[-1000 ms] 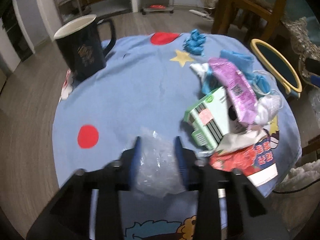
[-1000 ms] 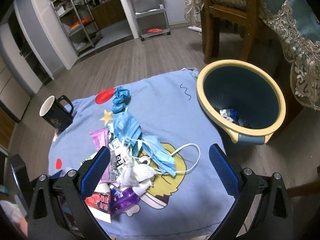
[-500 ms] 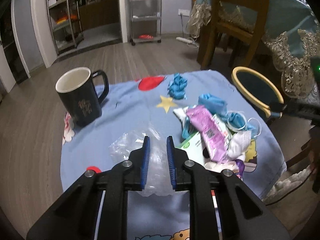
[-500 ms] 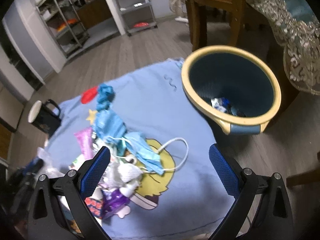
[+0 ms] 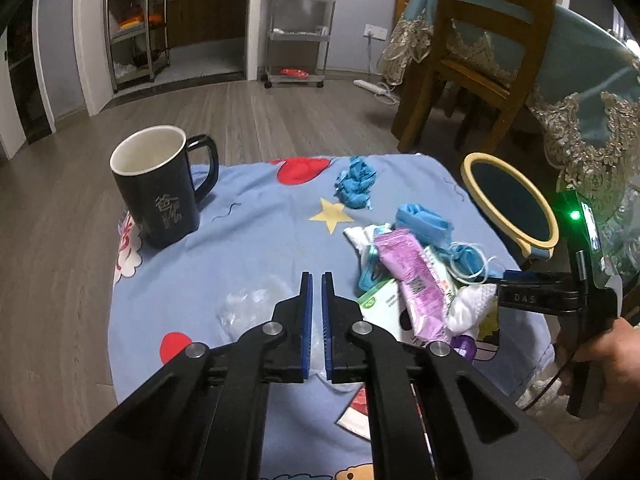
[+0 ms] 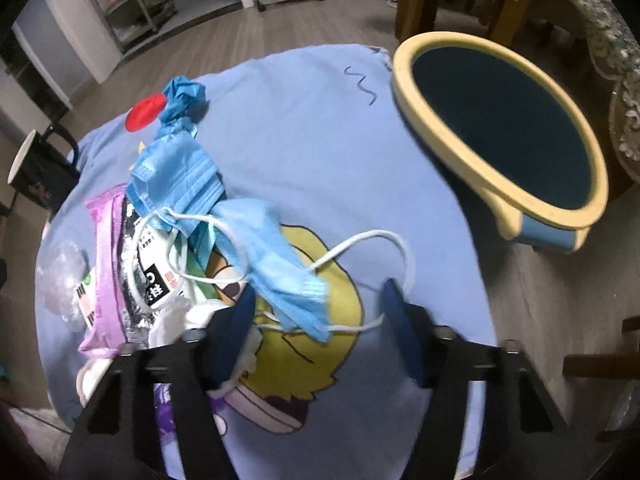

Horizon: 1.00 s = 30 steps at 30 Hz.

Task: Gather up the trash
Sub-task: 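Grasp the clear plastic wrap with the left gripper while right gripper grasps a blue mask, then lift the plastic wrap and blue mask and carry both over the wastebasket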

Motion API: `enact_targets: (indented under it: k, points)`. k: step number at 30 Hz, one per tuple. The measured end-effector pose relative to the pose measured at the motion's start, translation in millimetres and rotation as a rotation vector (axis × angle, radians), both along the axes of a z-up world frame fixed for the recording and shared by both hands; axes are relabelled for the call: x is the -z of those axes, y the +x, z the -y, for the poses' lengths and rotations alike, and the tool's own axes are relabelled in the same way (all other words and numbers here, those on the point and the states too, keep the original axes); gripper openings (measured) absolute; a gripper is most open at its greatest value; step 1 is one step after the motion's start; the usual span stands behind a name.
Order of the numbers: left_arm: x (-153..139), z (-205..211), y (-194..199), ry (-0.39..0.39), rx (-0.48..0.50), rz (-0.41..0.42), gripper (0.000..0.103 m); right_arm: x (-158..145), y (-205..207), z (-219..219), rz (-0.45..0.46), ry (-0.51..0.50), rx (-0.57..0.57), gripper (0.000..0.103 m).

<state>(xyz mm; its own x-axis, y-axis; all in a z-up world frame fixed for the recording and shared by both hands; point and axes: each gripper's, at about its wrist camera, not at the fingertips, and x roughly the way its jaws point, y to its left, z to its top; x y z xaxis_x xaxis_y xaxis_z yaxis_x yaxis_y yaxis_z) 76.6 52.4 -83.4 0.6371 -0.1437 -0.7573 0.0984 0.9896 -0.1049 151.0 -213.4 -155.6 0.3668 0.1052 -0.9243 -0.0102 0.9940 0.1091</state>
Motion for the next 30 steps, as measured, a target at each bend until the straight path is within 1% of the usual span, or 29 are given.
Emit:
enact_targets:
  k: [2,3,4,5,7,8,9,11,12,15,17,18,19,20,21,22,23,25,27,29,30]
  points:
    - [8,-6,4,0.018,-0.033,-0.032,0.004,4,2,-3,-0.011,0.009,-0.012,0.027]
    - [11,-9,4,0.012,-0.049,-0.046,0.004,1,2,-3,-0.003,0.011,-0.013,0.023]
    - [16,-16,7,-0.011,-0.071,-0.073,0.004,-2,1,-2,0.009,0.017,-0.007,0.022]
    - [21,-21,9,-0.029,-0.087,-0.092,0.006,-7,1,1,0.031,0.038,0.011,0.017]
    - [31,-26,14,-0.033,-0.113,-0.125,0.013,-17,0,10,0.067,0.074,0.050,0.014]
    - [34,-27,15,-0.033,-0.115,-0.132,0.027,-23,-2,16,0.094,0.099,0.080,0.013]
    - [37,-26,16,-0.030,-0.116,-0.134,0.048,-26,-2,20,0.110,0.112,0.098,0.013]
    - [42,-20,17,0.003,-0.120,-0.128,0.069,-33,-3,29,0.143,0.142,0.146,0.011]
    - [44,-17,19,0.012,-0.115,-0.129,0.072,-37,-4,35,0.164,0.161,0.167,0.011]
    - [58,-10,28,0.045,-0.108,-0.173,0.073,-43,-4,40,0.207,0.212,0.199,0.010]
    - [68,-9,33,0.072,-0.113,-0.204,0.073,-48,-4,42,0.221,0.241,0.200,0.010]
    - [73,-9,35,0.077,-0.114,-0.219,0.071,-50,-4,41,0.227,0.247,0.193,0.010]
    - [78,-10,37,0.087,-0.122,-0.238,0.065,-51,-4,40,0.230,0.246,0.184,0.010]
    - [80,-12,38,0.082,-0.124,-0.244,0.057,-52,-3,39,0.229,0.243,0.179,0.010]
    - [80,-15,39,0.069,-0.124,-0.245,0.051,-53,-2,38,0.227,0.241,0.176,0.010]
    - [78,-16,38,0.065,-0.130,-0.236,0.048,-53,-2,38,0.225,0.241,0.176,0.010]
    - [73,-17,38,0.067,-0.134,-0.215,0.040,-54,-2,37,0.224,0.237,0.178,0.010]
    - [58,-16,36,0.063,-0.134,-0.160,0.038,-58,-2,38,0.227,0.230,0.180,0.010]
    - [35,-11,33,0.063,-0.116,-0.082,0.035,-64,-2,39,0.239,0.233,0.182,0.010]
    - [17,-4,29,0.083,-0.085,-0.024,0.035,-73,-2,40,0.254,0.237,0.181,0.010]
    - [4,5,26,0.105,-0.056,0.018,0.035,-80,-4,40,0.266,0.236,0.178,0.010]
